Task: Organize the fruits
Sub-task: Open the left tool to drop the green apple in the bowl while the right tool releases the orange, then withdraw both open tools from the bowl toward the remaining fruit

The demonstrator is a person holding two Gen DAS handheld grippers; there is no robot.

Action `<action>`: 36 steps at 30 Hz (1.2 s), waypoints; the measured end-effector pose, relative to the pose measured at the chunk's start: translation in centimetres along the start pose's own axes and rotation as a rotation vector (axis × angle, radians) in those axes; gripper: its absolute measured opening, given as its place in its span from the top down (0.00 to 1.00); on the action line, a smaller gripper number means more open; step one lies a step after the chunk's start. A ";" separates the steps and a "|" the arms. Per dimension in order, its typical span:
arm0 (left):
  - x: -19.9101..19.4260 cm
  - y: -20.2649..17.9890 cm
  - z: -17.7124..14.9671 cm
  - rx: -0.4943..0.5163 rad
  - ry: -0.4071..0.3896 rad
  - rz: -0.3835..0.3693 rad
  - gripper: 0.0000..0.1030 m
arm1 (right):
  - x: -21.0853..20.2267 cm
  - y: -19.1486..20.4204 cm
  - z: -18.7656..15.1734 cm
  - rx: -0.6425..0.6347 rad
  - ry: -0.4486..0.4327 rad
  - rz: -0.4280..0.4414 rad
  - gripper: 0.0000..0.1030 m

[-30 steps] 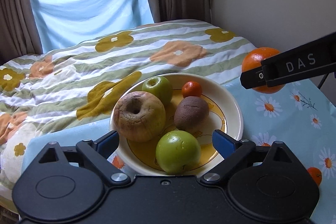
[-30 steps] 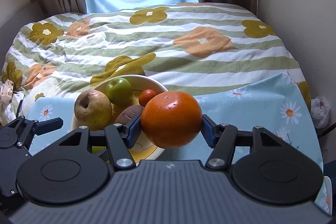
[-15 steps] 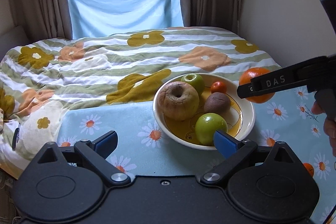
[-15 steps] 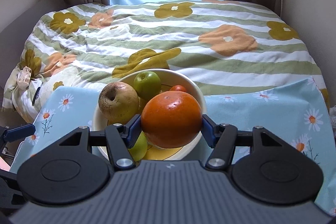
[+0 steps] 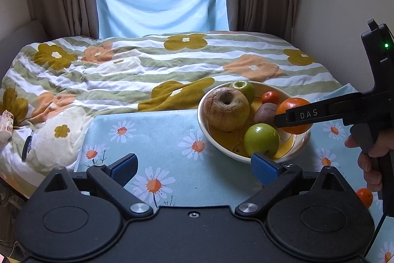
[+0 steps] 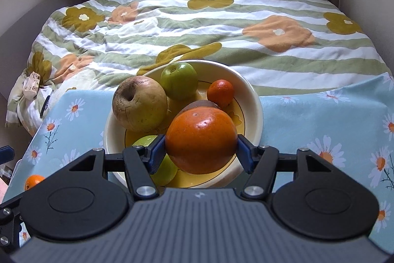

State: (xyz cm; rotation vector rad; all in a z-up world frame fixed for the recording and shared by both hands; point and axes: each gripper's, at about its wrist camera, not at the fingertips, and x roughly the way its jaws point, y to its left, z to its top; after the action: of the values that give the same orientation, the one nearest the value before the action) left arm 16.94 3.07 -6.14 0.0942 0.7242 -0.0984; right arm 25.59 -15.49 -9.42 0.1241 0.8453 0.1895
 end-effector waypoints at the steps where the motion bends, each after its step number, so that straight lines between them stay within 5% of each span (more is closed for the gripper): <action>1: 0.0 0.0 -0.1 -0.003 0.000 0.001 0.03 | -0.1 0.0 0.0 0.000 -0.015 0.002 0.21; 3: -0.1 0.1 -0.2 -0.009 0.000 0.003 0.03 | -0.6 0.2 0.1 -0.011 -0.044 -0.004 0.01; 4: -0.2 0.1 -0.3 -0.013 0.000 0.002 0.03 | -0.9 0.4 0.2 -0.016 -0.060 -0.022 0.00; 22: -4.3 -1.6 0.1 -0.048 -0.058 0.001 0.03 | -7.6 0.4 -0.2 -0.060 -0.137 -0.042 0.00; 36: -11.3 -3.1 -0.2 -0.087 -0.139 0.036 0.03 | -16.4 -0.9 -1.8 -0.065 -0.172 -0.116 0.00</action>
State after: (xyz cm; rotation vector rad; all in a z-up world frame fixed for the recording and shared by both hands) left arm 8.01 0.64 1.02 0.0169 0.5871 -0.0384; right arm 13.74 -19.88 1.19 0.0296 0.6725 0.0956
